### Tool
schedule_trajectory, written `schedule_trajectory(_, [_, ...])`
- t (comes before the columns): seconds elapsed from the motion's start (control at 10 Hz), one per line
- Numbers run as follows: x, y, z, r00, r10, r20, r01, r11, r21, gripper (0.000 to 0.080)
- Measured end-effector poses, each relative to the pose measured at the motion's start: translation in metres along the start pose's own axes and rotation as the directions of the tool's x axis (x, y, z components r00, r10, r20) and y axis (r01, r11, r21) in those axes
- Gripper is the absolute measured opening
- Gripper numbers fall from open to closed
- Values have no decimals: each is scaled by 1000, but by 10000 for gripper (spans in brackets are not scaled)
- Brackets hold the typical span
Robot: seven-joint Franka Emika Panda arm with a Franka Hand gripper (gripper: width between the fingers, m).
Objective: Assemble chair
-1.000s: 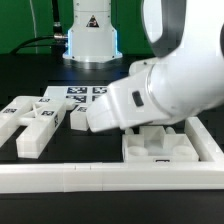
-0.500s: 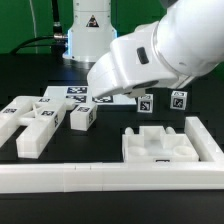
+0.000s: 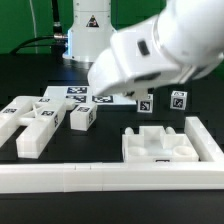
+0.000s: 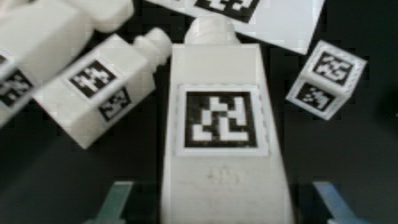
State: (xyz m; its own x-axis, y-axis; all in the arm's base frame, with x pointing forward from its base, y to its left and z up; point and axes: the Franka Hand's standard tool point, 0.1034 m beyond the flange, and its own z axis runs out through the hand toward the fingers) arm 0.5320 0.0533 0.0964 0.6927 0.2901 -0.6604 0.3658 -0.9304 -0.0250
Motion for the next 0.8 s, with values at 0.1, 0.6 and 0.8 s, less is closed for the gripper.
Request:
schedule_trajectory(0.1, [-5,0,-13,999,4,-39,-4,1000,0,291])
schedule_trajectory(0.6, [0,5,-35,925,1,-381,-19,999,-44,291])
schedule_trajectory(0.8, [6,10,-41,831,-15,-556,-29,997,-70,291])
